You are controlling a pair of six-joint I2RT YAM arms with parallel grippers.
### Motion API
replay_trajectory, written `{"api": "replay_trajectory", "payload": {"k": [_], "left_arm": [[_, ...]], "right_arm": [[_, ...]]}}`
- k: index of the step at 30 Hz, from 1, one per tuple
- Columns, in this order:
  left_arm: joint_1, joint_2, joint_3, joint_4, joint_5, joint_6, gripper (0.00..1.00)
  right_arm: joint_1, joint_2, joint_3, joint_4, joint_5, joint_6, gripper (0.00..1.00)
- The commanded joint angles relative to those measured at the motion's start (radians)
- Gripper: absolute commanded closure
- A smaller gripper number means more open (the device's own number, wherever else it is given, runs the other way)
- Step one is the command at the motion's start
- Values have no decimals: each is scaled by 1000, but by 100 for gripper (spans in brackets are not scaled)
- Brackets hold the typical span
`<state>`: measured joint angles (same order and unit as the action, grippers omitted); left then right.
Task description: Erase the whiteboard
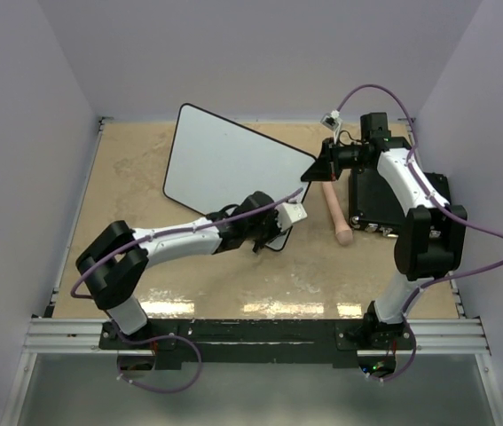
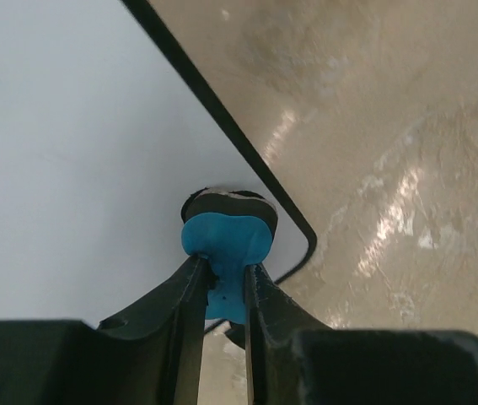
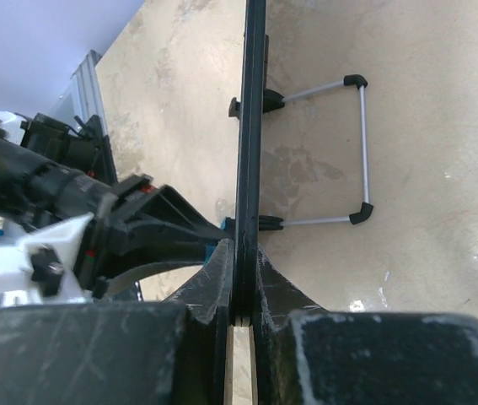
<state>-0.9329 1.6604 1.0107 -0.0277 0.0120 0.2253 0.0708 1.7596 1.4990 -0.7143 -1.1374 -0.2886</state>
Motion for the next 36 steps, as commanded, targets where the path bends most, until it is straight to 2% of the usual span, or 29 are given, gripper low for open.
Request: {"api": "replay_trajectory", "payload": {"k": [1,5,8,18,22,25,30,33,36], "left_arm": [[101,9,271,-57,-141,-70,100],[207,50,455,-135,-165,-80,100],[301,47,473,-121,-179,-40,100],[747,91,499,-152,-92,-26,100],[792,56,387,-126,-18,89,100],[792,-19,217,-68,61,146,100],[792,-105,0,-34,114,157,100],[790,-126,-37,-15,109,138,100],[790,-117,26,-14,97,103,100]], "right_arm": [[14,-60,-19,29,-5,-58,100],[12,-51,-2,18,-5,-69,100],[12,-48,4,13,-5,-70,100],[12,-49,-8,10,-2,-80,100],[11,-43,-6,15,-4,-78,100],[12,-34,0,13,-5,-78,100],[12,-26,9,15,-7,-75,100],[12,-17,18,12,-7,-75,100],[12,-12,17,12,-9,-73,100]]}}
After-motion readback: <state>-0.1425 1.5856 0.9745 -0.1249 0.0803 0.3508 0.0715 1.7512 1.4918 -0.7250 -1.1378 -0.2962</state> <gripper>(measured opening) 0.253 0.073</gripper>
